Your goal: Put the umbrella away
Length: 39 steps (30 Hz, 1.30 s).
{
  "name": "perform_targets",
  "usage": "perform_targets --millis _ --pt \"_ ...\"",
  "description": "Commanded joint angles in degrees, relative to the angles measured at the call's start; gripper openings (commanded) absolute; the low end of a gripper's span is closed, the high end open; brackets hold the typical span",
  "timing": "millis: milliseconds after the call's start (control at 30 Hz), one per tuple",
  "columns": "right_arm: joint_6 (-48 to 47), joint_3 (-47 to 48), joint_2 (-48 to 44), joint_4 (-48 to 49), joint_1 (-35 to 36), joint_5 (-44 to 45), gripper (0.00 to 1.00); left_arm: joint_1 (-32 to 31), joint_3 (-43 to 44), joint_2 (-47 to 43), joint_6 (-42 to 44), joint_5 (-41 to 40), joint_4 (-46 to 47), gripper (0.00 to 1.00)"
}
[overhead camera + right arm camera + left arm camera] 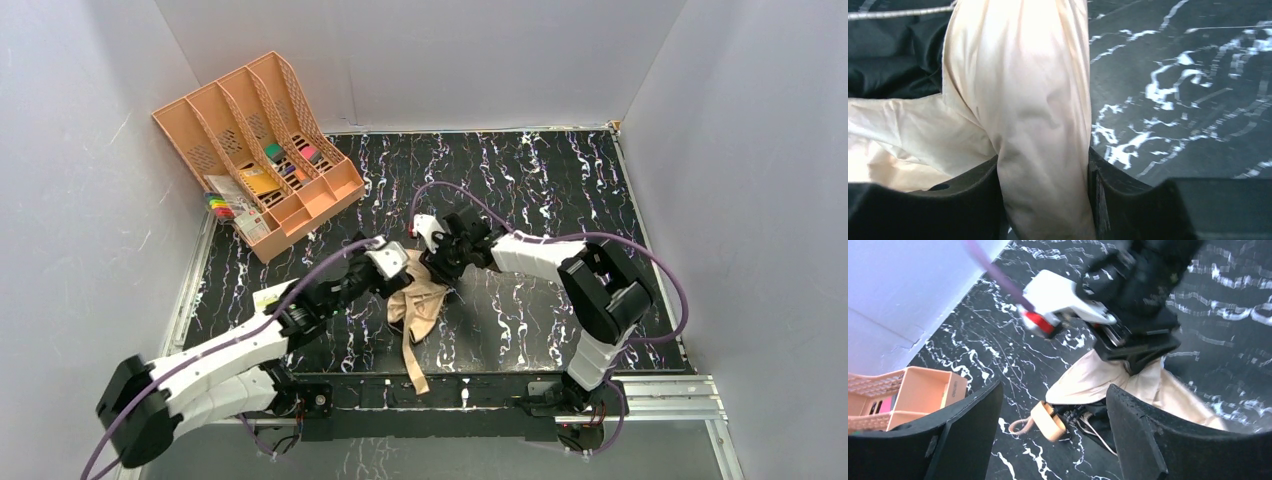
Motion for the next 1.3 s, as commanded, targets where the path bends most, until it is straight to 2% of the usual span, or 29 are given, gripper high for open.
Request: perform_targets --millis 0,200,300,400,533,600,733,933,1100,1267 --pt "-6.59 -8.42 -3.65 15.42 3.11 15.39 0.11 0.49 1.88 -10.77 -13.03 -4.65 -12.27 0.76" --pt "-15.58 -19.47 -6.42 32.66 7.25 22.17 0.13 1.24 3.70 -12.51 -20.09 -7.69 -17.24 0.78" --pt "-20.30 -20.55 -4.64 33.70 9.43 23.61 0.15 3.12 4.77 -10.30 -22.18 -6.73 -16.48 0.79" --pt "-23.56 -20.88 -3.01 33.11 11.04 24.70 0.16 8.38 5.50 -7.53 -23.50 -3.63 -14.12 0.79" --pt "-29.97 -23.41 -2.49 35.16 13.17 25.65 0.18 17.73 6.92 -3.06 -24.61 6.98 -10.48 0.79" --pt "-33.29 -25.30 -2.70 37.29 14.02 25.32 0.20 20.34 8.12 -0.43 -23.28 11.27 -9.64 0.79" --pt "-37.37 -28.12 -3.00 39.96 15.16 24.30 0.22 21.24 9.54 4.48 -17.08 18.73 -8.92 0.80" --pt "-36.45 -28.92 -2.81 40.78 16.32 23.04 0.25 21.33 13.31 12.98 -10.81 31.23 -12.95 0.80" --pt "-36.66 -29.99 -3.83 41.41 17.12 21.23 0.26 21.50 16.87 19.35 -4.21 37.54 -18.54 0.77" --pt "-37.89 -31.42 -4.81 41.21 17.35 20.24 0.28 22.12 20.64 23.54 2.21 39.81 -24.27 0.78"
